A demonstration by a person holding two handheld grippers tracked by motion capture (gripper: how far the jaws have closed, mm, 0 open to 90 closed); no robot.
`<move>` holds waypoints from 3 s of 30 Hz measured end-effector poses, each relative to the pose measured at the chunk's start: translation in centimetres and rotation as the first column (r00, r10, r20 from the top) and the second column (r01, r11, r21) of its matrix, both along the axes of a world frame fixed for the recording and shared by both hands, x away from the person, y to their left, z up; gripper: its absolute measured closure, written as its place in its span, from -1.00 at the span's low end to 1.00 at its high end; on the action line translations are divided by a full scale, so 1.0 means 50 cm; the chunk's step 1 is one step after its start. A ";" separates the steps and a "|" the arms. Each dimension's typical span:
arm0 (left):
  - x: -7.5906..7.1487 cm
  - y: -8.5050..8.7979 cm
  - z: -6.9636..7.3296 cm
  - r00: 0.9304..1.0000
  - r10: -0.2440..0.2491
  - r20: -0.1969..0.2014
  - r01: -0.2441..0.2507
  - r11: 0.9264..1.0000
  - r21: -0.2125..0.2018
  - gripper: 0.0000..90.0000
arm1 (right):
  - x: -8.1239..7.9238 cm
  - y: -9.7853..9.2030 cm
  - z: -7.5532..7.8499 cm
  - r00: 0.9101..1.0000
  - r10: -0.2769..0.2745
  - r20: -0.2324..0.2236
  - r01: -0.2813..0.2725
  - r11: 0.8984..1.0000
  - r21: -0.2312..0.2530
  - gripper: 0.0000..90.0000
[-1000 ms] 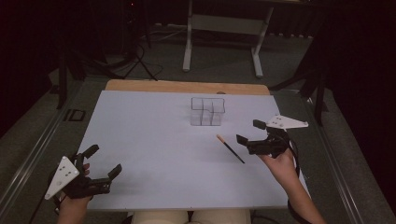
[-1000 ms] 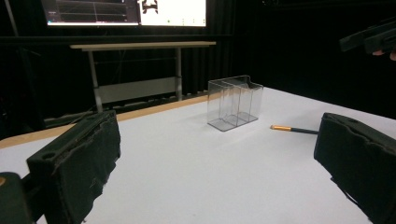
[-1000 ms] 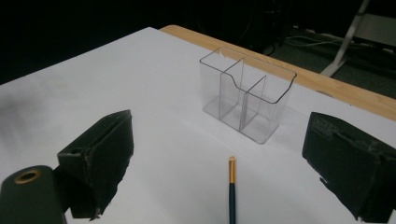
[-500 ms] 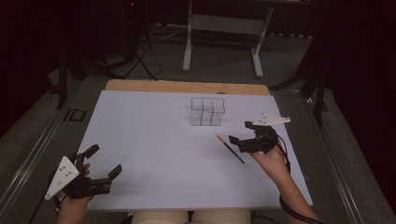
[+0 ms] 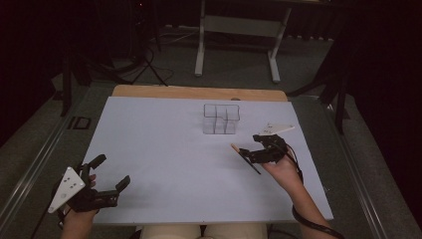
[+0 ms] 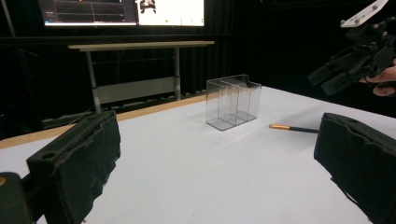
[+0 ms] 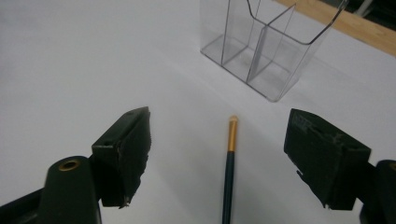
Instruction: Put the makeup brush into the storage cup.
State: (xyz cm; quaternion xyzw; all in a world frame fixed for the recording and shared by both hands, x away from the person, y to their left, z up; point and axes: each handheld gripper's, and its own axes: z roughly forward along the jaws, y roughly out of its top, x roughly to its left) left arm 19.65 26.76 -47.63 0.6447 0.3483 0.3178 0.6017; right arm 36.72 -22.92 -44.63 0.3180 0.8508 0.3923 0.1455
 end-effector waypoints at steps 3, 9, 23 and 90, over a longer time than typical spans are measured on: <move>0.000 0.000 0.000 1.000 0.000 -0.001 0.000 1.000 0.001 -0.96 | 0.009 0.005 -0.011 0.999 0.005 -0.032 -0.006 1.000 -0.017 -0.41; 0.000 0.000 0.000 1.000 0.001 0.000 -0.001 1.000 0.004 -0.96 | 0.023 0.011 -0.032 0.995 0.008 -0.101 -0.015 0.998 -0.062 -0.23; 0.000 -0.001 0.000 1.000 0.000 0.001 0.000 1.000 0.007 -0.96 | 0.047 0.023 -0.074 0.978 0.014 -0.210 -0.049 0.986 -0.161 0.13; 0.002 -0.007 -0.001 1.000 -0.021 -0.021 0.021 1.000 -0.010 -0.96 | 0.078 0.047 -0.074 0.947 -0.114 -0.299 -0.009 0.925 -0.380 0.86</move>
